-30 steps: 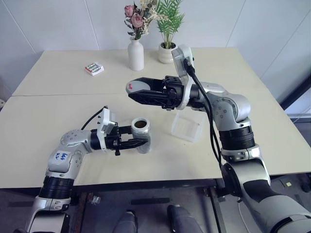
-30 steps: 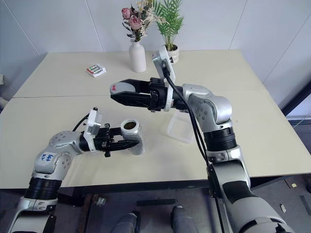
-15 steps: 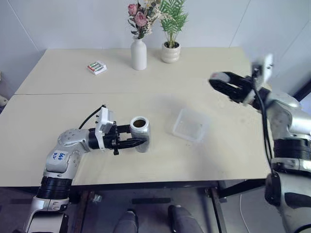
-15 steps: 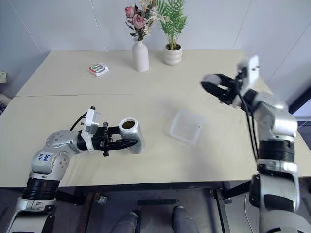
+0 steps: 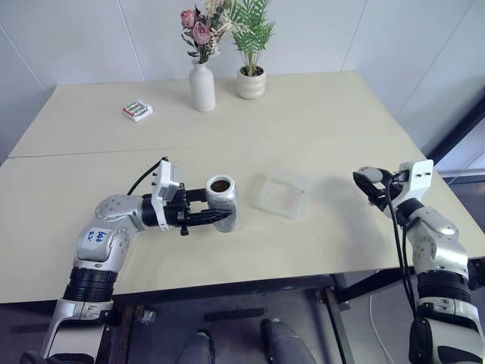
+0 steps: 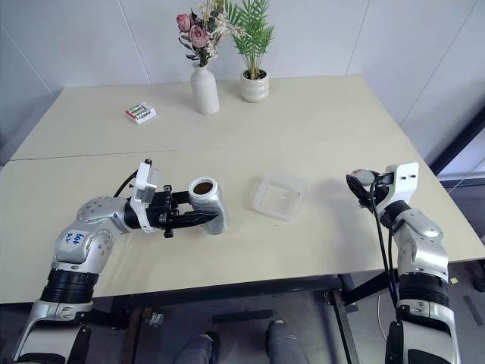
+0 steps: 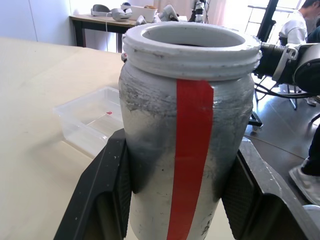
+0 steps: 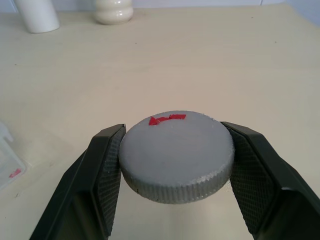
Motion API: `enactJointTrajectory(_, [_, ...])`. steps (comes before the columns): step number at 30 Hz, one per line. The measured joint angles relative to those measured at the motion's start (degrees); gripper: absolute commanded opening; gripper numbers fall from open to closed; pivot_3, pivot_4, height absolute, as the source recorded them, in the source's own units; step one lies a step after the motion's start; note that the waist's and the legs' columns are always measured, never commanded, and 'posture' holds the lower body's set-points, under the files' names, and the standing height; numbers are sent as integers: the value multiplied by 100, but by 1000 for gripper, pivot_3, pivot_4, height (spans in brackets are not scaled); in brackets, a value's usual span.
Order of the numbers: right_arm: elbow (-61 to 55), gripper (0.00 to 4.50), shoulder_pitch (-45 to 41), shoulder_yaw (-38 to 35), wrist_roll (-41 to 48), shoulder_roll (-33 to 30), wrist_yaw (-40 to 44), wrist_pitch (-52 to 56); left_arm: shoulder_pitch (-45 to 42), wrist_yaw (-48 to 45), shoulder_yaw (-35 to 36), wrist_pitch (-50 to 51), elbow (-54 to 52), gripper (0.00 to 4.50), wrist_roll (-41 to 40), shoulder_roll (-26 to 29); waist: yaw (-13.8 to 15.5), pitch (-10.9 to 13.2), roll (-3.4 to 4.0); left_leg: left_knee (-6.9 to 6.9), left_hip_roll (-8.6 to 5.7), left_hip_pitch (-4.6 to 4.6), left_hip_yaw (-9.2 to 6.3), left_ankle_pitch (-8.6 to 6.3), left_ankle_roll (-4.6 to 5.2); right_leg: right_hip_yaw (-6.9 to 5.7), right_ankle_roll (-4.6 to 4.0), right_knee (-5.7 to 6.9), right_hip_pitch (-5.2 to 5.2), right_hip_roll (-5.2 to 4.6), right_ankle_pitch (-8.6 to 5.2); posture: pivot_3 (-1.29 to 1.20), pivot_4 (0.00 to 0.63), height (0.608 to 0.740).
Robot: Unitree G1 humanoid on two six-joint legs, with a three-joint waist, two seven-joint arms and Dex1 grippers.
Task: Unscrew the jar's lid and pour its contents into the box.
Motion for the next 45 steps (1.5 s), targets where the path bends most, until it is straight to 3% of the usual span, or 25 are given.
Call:
enactJointTrajectory(14, [1523, 2927, -534, 286, -342, 192, -388, -370, -49, 71, 0, -53, 59, 1978, 8, -113, 14, 0, 0, 27, -2, 0, 10, 0, 2, 15, 12, -7, 13, 2, 11, 0, 150, 740])
enactJointTrajectory(15, [1611, 3428, -588, 268, -329, 190, -384, -387, -84, 76, 0, -55, 66, 1978, 11, -117, 14, 0, 0, 28, -2, -1, 11, -1, 3, 15, 12, -8, 13, 2, 11, 0, 150, 740])
enactJointTrajectory(18, [1643, 4300, -636, 234, -269, 168, -219, -374, -149, 75, 0, -73, 83, 1978, 15, -119, 11, 0, 0, 27, -2, -1, 12, -2, 4, 17, 14, -10, 13, 2, 12, 0, 150, 740])
enactJointTrajectory(23, [1499, 4461, -588, 230, -257, -67, -73, -370, -149, 71, -2, -119, 201, 1978, 28, -121, 15, 0, 0, 28, -2, -2, 13, -2, 5, 18, 14, -9, 13, 1, 12, 0, 150, 740])
enactJointTrajectory(28, [258, 4461, -161, 237, -51, -577, 621, -134, -204, 92, -15, -170, 275, 1978, 103, -107, 14, 1, 0, 28, -2, -1, 16, -2, 5, 21, 17, -10, 13, 3, 12, 0, 150, 740])
enactJointTrajectory(35, [-3175, 4461, 389, 383, 1382, -1912, 2217, 1635, -972, 289, -57, -662, 995, 1978, 611, -111, 33, 3, 1, 35, 0, -1, 16, -3, 5, 21, 18, -15, 16, 6, 11, 0, 150, 740])
enactJointTrajectory(41, [-4139, 4461, 1126, 593, 1704, -2453, 2706, 2470, -1792, 731, -127, -1439, 2093, 1978, 1226, -446, 140, 8, -9, 42, -7, -15, 27, -9, 17, 32, 9, -40, 16, 0, 8, 0, 150, 740])
enactJointTrajectory(45, [-4340, 4461, 1312, 552, 1689, -2424, 2584, 2515, -2349, 1297, -273, -1934, 2789, 1978, 1770, -756, 196, 8, -11, 43, -7, -14, 38, -17, 29, 41, 39, -47, 16, -1, 23, 0, 150, 740])
